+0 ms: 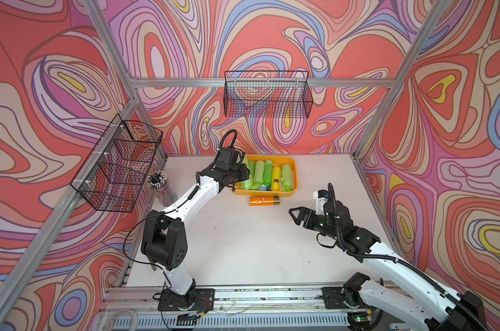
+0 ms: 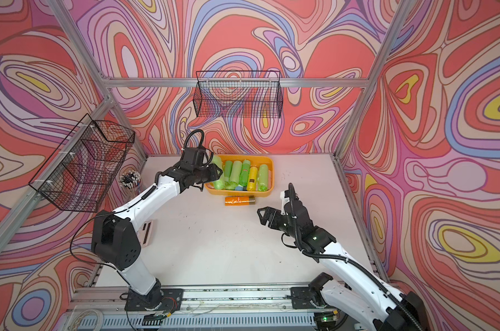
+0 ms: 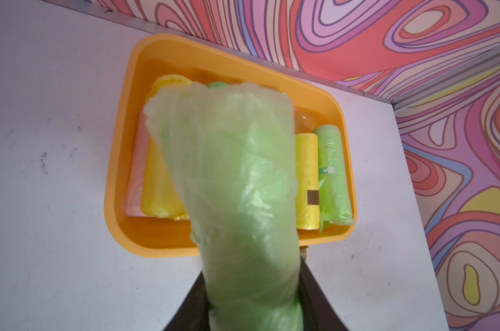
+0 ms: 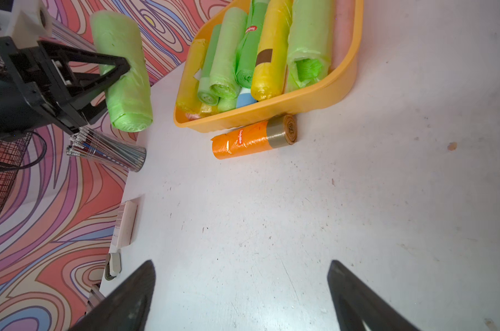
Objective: Put the roll of trash bags into the storage box
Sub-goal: Place the roll of trash bags in the storage box.
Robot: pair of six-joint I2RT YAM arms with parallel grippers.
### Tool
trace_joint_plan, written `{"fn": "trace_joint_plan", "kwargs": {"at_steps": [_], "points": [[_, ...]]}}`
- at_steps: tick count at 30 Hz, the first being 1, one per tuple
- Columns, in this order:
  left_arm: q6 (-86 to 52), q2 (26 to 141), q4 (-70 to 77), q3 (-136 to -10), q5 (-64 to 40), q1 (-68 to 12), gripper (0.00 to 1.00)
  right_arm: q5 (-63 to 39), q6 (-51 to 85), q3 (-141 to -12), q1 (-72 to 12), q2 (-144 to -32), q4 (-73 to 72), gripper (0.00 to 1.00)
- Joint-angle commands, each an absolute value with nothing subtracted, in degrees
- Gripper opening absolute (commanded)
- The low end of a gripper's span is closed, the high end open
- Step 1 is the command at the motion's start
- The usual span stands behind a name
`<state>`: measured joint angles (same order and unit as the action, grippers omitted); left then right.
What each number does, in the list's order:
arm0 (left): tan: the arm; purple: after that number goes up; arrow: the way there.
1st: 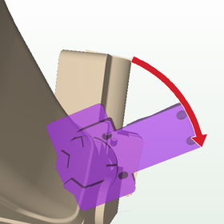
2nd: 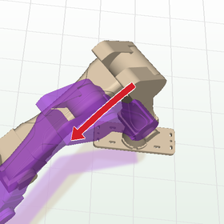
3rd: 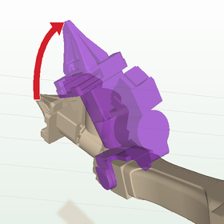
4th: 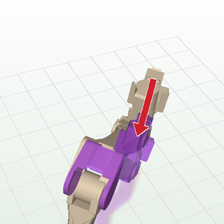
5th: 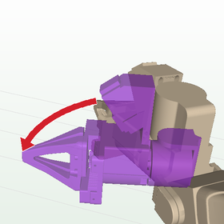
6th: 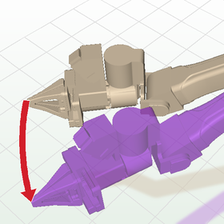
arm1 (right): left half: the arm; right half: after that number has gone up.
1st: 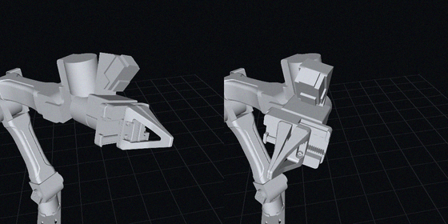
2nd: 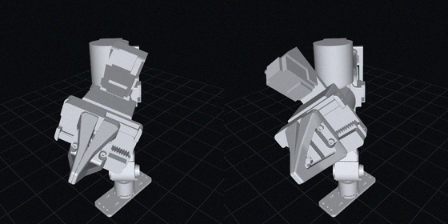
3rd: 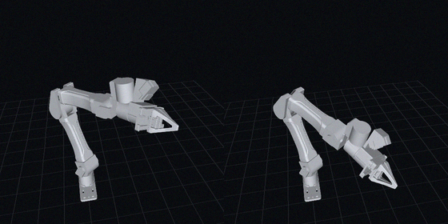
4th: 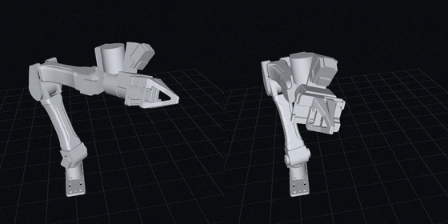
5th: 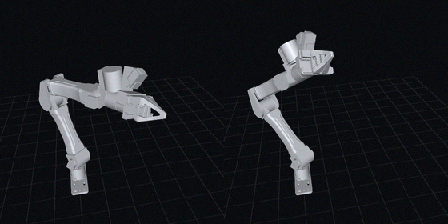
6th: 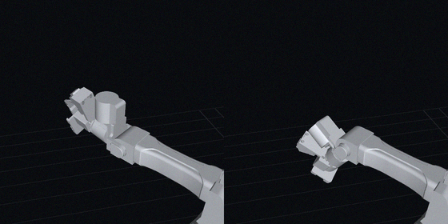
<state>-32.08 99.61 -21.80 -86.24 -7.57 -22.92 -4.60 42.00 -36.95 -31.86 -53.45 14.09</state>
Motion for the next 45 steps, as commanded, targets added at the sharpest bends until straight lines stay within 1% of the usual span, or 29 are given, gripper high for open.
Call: {"fn": "trace_joint_plan", "kwargs": {"at_steps": [1,13,21,25,29,35,38,42,43,45], "points": [[-29.6,102.0,-25.3,-90.5,-6.9,-22.9,0.38,-5.8,40.2,-39.1,-31.8,-55.4,11.2,0.96],[-22.1,110.9,-33.1,-102.6,3.8,-22.7,0.39,-8.1,37.6,-44.8,-31.8,-65.2,8.2,0.96],[-19.2,118.2,-35.8,-110.8,3.6,-22.7,0.4,-7.6,36.8,-46.8,-31.8,-67.9,9.3,0.96],[-16.9,122.3,-38.8,-116.0,5.9,-22.7,0.4,-6.9,37.2,-46.8,-31.8,-68.1,9.6,0.96],[-15.0,124.6,-39.4,-118.6,6.9,-22.7,0.41,-6.8,37.4,-46.9,-31.8,-68.6,10.1,0.96],[-13.1,129.4,-43.1,-124.5,7.0,-22.7,0.43,-6.9,37.5,-47.5,-31.8,-69.5,10.2,0.96],[-12.8,131.4,-44.5,-126.5,6.4,-22.7,0.47,-7.3,37.7,-47.8,-31.7,-70.1,10.0,0.96],[-13.4,131.9,-45.2,-126.6,5.1,-22.8,0.56,-8.1,38.1,-47.9,-31.7,-70.9,10.2,0.96],[-13.7,131.8,-45.5,-126.6,5.0,-22.8,0.6,-8.2,38.3,-47.8,-31.7,-70.8,10.1,0.96],[-13.9,131.0,-45.8,-126.1,4.0,-22.8,0.73,-8.7,38.9,-47.5,-31.7,-70.7,9.7,0.96]]}}
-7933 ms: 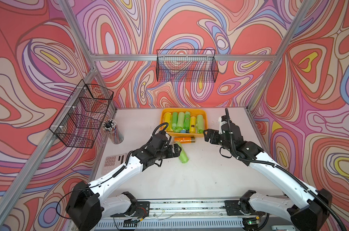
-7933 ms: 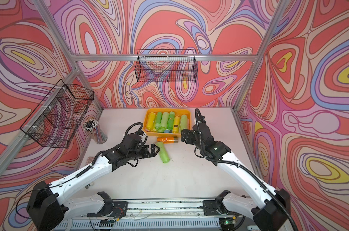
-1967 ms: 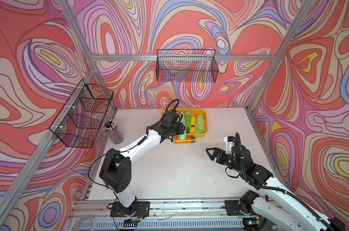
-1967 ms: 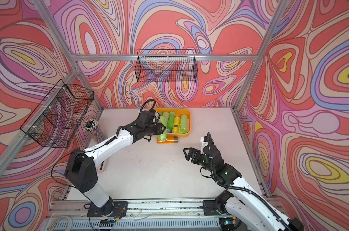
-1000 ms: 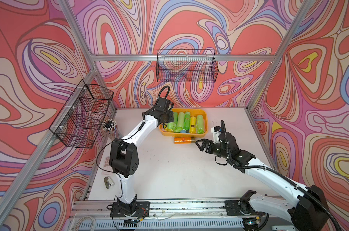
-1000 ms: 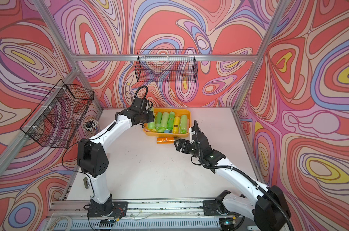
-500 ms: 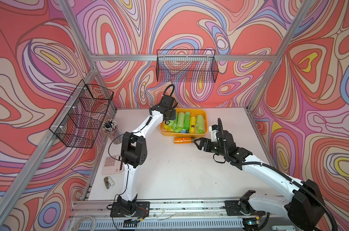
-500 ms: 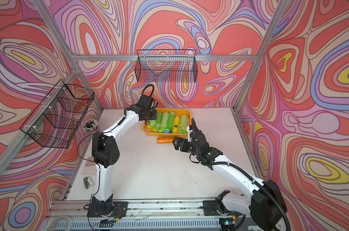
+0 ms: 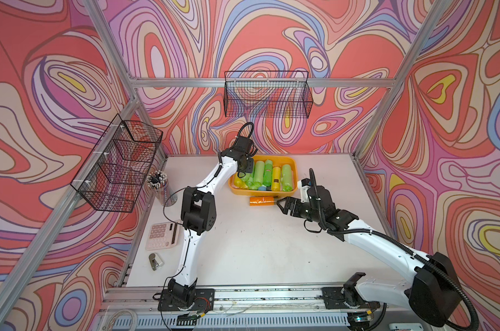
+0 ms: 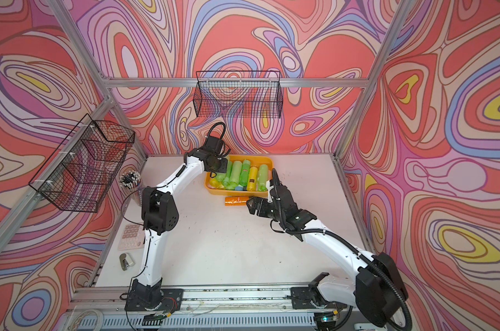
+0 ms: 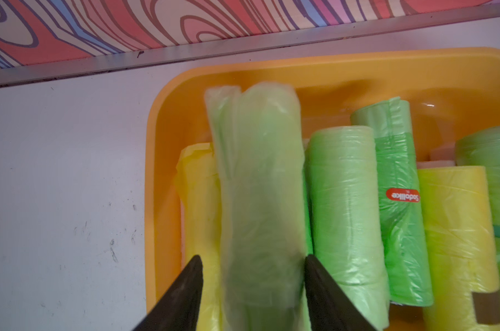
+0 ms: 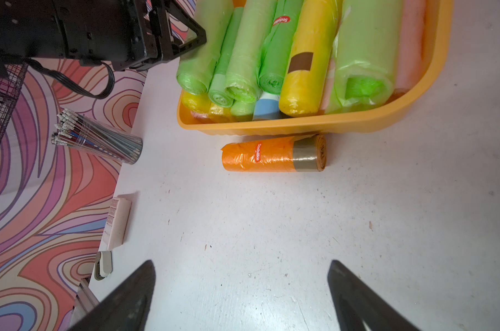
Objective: Put the roll of trash bags into the storage box
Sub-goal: Place the roll of trash bags in the storage box.
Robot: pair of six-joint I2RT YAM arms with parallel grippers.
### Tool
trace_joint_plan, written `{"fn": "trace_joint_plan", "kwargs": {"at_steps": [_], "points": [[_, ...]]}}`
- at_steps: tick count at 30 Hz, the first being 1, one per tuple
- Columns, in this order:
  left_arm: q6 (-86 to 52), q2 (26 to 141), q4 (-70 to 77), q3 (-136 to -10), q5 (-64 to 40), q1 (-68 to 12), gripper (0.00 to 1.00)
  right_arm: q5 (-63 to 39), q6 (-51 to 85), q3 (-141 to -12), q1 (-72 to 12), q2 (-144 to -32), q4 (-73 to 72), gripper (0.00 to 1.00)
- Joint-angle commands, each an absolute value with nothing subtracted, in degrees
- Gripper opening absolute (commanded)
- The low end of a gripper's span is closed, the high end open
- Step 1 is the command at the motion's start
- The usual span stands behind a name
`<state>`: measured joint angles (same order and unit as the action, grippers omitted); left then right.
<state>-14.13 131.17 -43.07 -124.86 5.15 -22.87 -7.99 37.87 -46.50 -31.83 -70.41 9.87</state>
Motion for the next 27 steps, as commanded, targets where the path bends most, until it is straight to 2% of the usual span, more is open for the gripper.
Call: {"fn": "trace_joint_plan", "kwargs": {"at_steps": [1,6,12,21,27], "points": [[-13.8,130.3,-45.8,-125.7,3.4,-22.9,0.77,-8.8,39.1,-47.2,-31.8,-70.5,9.4,0.96],[-13.9,123.6,-40.4,-119.2,3.2,-24.4,0.88,-9.2,40.8,-45.8,-31.8,-70.1,7.9,0.96],[-14.7,115.8,-36.4,-112.4,4.0,-27.5,0.95,-9.3,44.4,-43.7,-31.8,-69.7,6.9,0.96],[-19.4,102.6,-29.0,-95.7,3.2,-29.6,0.96,-7.4,53.2,-36.5,-31.9,-64.2,1.1,0.95],[-24.5,89.8,-20.4,-80.1,0.5,-31.3,0.97,-7.5,55.4,-35.2,-31.9,-65.7,-1.3,0.95]]}}
